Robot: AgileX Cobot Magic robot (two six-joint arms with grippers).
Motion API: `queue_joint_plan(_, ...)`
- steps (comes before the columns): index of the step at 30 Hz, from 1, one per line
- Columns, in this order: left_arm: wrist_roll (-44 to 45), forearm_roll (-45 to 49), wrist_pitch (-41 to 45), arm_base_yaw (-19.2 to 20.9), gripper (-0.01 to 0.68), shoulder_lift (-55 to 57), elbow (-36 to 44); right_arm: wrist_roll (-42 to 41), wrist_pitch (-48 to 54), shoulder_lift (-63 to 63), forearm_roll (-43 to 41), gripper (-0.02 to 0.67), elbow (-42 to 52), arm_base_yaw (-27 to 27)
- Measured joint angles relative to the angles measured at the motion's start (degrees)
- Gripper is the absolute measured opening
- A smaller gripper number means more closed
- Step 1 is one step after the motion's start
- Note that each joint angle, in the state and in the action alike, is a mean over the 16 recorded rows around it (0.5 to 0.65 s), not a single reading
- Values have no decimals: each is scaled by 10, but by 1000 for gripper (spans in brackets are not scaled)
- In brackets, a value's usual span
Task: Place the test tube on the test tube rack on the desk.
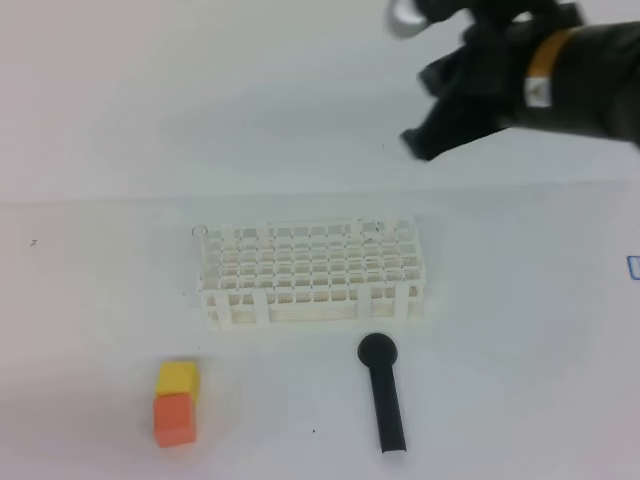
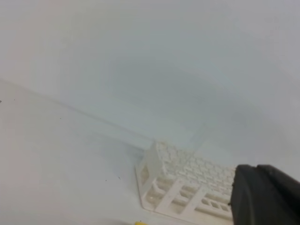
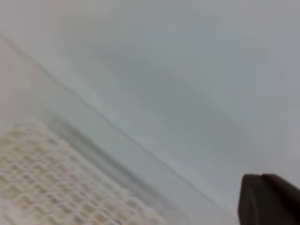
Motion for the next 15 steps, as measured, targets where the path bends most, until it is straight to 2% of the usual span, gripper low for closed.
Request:
queue_joint_plan(7, 7, 0, 0, 0, -1, 0, 0, 125, 17, -105, -98, -1, 123, -83)
queue_joint_plan(15, 17, 0, 0, 0, -1, 0, 0, 299, -12, -301, -239, -1, 368, -196)
